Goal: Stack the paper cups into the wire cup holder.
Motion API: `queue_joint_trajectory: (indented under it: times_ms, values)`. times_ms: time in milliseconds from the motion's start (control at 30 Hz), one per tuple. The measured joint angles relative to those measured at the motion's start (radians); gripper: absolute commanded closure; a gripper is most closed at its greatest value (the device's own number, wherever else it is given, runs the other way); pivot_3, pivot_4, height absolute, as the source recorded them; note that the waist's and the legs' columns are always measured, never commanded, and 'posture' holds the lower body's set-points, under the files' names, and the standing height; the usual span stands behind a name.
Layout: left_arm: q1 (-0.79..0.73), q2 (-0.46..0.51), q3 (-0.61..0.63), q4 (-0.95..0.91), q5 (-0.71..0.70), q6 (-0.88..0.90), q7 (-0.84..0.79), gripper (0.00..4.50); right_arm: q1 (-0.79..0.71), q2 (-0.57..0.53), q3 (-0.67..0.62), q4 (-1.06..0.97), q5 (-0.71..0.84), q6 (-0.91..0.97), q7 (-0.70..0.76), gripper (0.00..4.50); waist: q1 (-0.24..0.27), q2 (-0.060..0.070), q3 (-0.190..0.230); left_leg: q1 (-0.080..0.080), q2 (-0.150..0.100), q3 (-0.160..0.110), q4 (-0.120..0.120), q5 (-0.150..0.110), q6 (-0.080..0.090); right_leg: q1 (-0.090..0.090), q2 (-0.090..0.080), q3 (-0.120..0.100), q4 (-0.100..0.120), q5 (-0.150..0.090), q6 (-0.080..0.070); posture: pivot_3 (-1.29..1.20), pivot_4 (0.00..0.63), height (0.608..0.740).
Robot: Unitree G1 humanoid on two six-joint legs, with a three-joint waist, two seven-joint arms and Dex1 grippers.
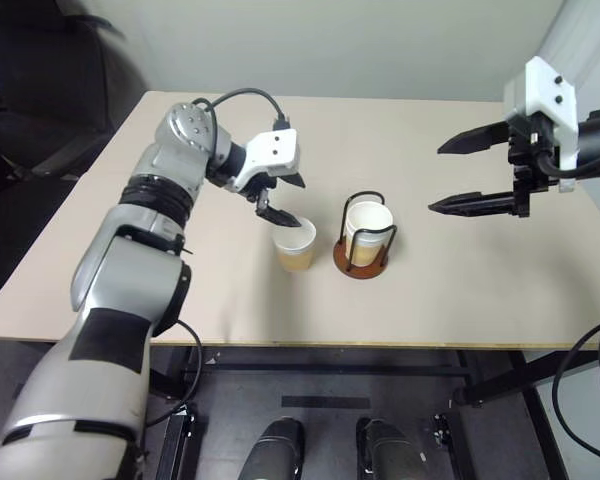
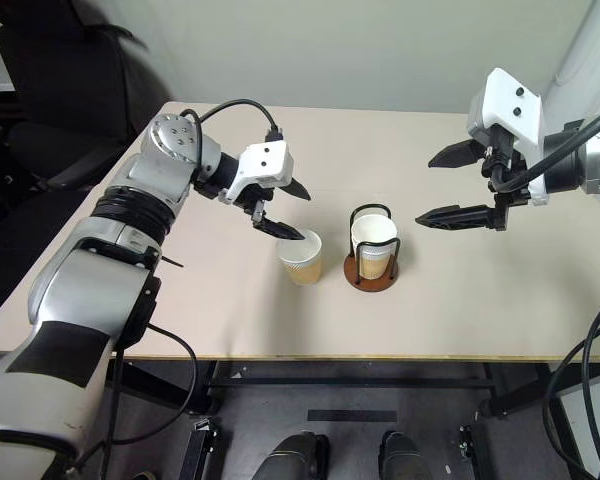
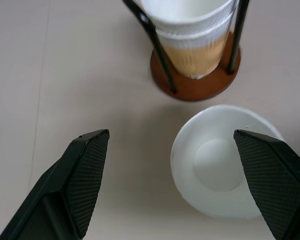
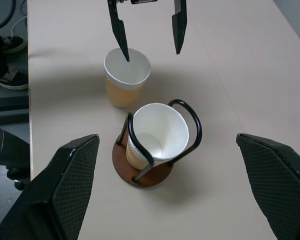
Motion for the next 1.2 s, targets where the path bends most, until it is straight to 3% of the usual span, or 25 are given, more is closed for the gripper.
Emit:
queue_joint_trajectory:
  times_ms: [667, 767, 1067, 1100, 1200]
  values:
    - [-0.009, -0.08, 0.007, 0.072, 0.126, -0.062, 0.09, 0.21, 0.042, -0.04, 0.0, -0.02, 0.036, -0.004, -0.03, 0.04, 0.006, 0.0, 0.0, 0.0, 0.0, 0.002, 0.0, 0.001, 0.002, 0.0, 0.0, 0.001, 0.0, 0.005, 0.008, 0.0, 0.15, 0.74]
    - [-0.007, -0.082, 0.001, 0.081, 0.155, -0.075, 0.119, 0.86, 0.049, -0.04, 0.0, -0.023, 0.042, -0.004, -0.038, 0.0, 0.006, 0.0, 0.0, 0.0, 0.0, 0.001, 0.0, 0.001, 0.002, 0.0, -0.001, 0.001, 0.0, 0.005, 0.008, 0.0, 0.15, 0.74]
    - [0.033, -0.087, -0.059, 0.113, 0.283, -0.157, 0.266, 4.28, 0.075, -0.045, 0.0, -0.049, 0.058, -0.004, -0.065, 0.0, 0.008, 0.0, 0.0, 0.001, 0.0, 0.001, 0.001, 0.001, 0.002, 0.001, -0.001, 0.0, 0.0, 0.006, 0.009, 0.0, 0.15, 0.74]
    - [0.033, -0.088, -0.059, 0.113, 0.29, -0.165, 0.273, 4.48, 0.076, -0.045, 0.0, -0.049, 0.059, -0.004, -0.067, 0.0, 0.009, 0.0, 0.0, 0.001, -0.001, 0.002, 0.001, 0.002, 0.002, 0.002, 0.0, 0.0, 0.0, 0.006, 0.008, 0.0, 0.15, 0.74]
    - [0.033, -0.096, -0.055, 0.113, 0.295, -0.17, 0.278, 4.48, 0.079, -0.048, 0.0, -0.052, 0.063, -0.005, -0.068, 0.0, 0.012, 0.0, 0.0, 0.003, -0.001, 0.002, 0.001, 0.003, 0.003, 0.004, 0.0, 0.0, -0.001, 0.003, 0.003, 0.0, 0.15, 0.74]
